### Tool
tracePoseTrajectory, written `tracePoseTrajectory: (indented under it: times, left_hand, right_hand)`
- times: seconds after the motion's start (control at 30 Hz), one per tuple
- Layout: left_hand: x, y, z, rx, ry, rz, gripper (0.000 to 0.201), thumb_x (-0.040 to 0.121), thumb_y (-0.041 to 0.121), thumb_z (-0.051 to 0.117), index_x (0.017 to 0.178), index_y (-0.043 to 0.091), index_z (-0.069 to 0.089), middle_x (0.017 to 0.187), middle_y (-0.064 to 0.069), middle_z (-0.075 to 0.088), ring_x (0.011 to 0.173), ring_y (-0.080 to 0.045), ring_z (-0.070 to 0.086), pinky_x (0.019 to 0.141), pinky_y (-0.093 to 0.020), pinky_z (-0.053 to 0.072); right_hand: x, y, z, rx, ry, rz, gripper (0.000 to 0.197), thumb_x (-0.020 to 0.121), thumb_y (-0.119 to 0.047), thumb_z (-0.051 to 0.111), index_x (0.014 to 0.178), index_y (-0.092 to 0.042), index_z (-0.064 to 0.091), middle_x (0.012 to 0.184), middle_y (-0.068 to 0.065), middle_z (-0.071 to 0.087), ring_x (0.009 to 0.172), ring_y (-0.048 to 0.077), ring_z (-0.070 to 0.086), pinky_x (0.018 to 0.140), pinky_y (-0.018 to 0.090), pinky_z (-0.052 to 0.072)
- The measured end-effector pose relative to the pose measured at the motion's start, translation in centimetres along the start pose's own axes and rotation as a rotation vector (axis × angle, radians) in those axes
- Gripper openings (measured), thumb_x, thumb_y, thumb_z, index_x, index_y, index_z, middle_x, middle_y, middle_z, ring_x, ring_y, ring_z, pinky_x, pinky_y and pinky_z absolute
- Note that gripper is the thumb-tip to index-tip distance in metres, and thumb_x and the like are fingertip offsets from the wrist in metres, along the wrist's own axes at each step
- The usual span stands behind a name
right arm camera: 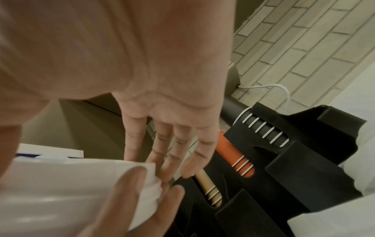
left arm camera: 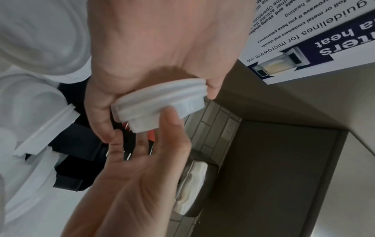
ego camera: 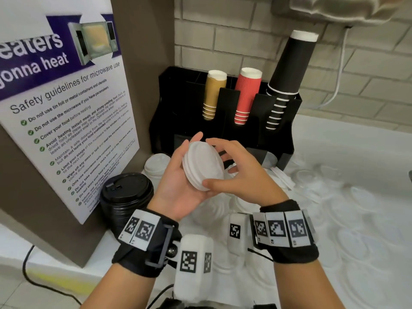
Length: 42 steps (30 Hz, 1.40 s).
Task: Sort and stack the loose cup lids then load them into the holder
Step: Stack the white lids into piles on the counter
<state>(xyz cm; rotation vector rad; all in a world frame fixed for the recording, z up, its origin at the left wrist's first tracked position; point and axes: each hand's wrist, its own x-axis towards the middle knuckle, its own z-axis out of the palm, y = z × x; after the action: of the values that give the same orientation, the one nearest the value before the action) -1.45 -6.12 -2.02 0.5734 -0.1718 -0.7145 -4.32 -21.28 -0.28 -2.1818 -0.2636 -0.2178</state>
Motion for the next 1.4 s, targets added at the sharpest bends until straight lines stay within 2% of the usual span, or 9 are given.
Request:
tracePoseTrajectory:
  times: [0.2,0.5,0.6,0.7,0.8,0.87,1.1,1.3,1.4]
  left_hand:
    - [0.0,-0.3,-0.4,0.134,0.031,0.014,0.051,0.089,0.055,0.04,0.139,0.043,0.047,0.132,-0.007,0.063,0.117,-0.024,0.063,0.079,-0.045,0.058]
    - [0.1,0.0,-0.6,0.154,0.169,0.141,0.037,0.077,0.049,0.057,0.11,0.032,0.061,0.105,-0.004,0.06,0.091,-0.022,0.059,0.071,-0.038,0.051]
    - [-0.3,1.1,-1.1,0.147,0.195,0.199,0.032,0.077,0.047,0.057,0.106,0.031,0.06,0.099,-0.003,0.055,0.092,-0.023,0.052,0.069,-0.037,0.046]
    - [-0.7,1.9,-1.6,0.16,0.201,0.228,0.034,0.075,0.047,0.059,0.105,0.032,0.06,0.099,-0.003,0.055,0.097,-0.027,0.049,0.069,-0.035,0.048]
    - [-1.0,2.2,-1.7,0.181,0.202,0.244,0.035,0.075,0.048,0.059,0.106,0.033,0.06,0.099,-0.002,0.057,0.096,-0.025,0.051,0.067,-0.035,0.051]
    - [-1.1,2.1,-1.7,0.183,0.204,0.244,0.031,0.076,0.048,0.058,0.103,0.034,0.062,0.096,-0.001,0.058,0.096,-0.024,0.052,0.067,-0.035,0.05]
    - [-1.6,2.4,-1.7,0.184,0.224,0.261,0.031,0.076,0.047,0.059,0.104,0.033,0.062,0.095,0.0,0.057,0.093,-0.023,0.052,0.069,-0.035,0.049]
    - [-1.7,2.4,-1.7,0.157,0.237,0.266,0.035,0.075,0.048,0.059,0.106,0.032,0.059,0.096,-0.001,0.057,0.09,-0.022,0.054,0.068,-0.035,0.05]
    - [-1.6,2.4,-1.9,0.116,0.229,0.253,0.032,0.075,0.049,0.059,0.101,0.031,0.06,0.096,-0.001,0.058,0.092,-0.024,0.053,0.07,-0.036,0.051]
  right_hand:
    - [-0.7,-0.2,-0.3,0.043,-0.026,0.016,0.073,0.072,-0.018,0.078,0.134,-0.037,0.045,0.121,-0.012,0.048,0.109,0.003,0.05,0.083,0.024,0.049]
    - [0.0,0.1,-1.5,0.017,-0.004,0.029,0.06,0.078,-0.038,0.075,0.13,-0.039,0.045,0.124,-0.012,0.049,0.112,0.002,0.051,0.084,0.016,0.047]
    - [0.5,0.8,-2.8,-0.291,-0.284,0.019,0.044,0.079,-0.035,0.076,0.118,-0.025,0.059,0.115,-0.008,0.057,0.105,0.009,0.053,0.081,0.009,0.042]
    - [-0.3,2.1,-2.1,-0.734,-0.677,0.088,0.056,0.066,-0.052,0.079,0.11,-0.03,0.054,0.109,-0.008,0.054,0.102,0.012,0.045,0.085,0.026,0.04]
    - [-1.7,3.5,-0.9,-0.91,-0.798,0.093,0.068,0.057,-0.056,0.082,0.106,-0.03,0.042,0.102,-0.005,0.049,0.079,-0.001,0.026,0.064,0.021,0.022]
    - [-2.1,4.1,0.0,-0.956,-0.835,0.038,0.072,0.056,-0.055,0.082,0.105,-0.028,0.036,0.104,-0.004,0.053,0.086,0.009,0.032,0.073,0.027,0.027]
    - [-1.5,3.4,-0.9,-0.728,-0.801,0.111,0.064,0.061,-0.042,0.077,0.105,-0.037,0.031,0.106,-0.009,0.051,0.104,0.019,0.035,0.093,0.04,0.034]
    - [1.7,1.3,-3.9,-0.843,-0.395,0.011,0.068,0.075,-0.046,0.07,0.134,-0.034,0.038,0.13,-0.003,0.041,0.121,0.022,0.032,0.097,0.041,0.028]
    - [0.8,1.0,-2.5,-0.772,-0.487,-0.069,0.063,0.075,-0.048,0.073,0.129,-0.028,0.05,0.126,-0.002,0.046,0.117,0.02,0.041,0.099,0.037,0.036]
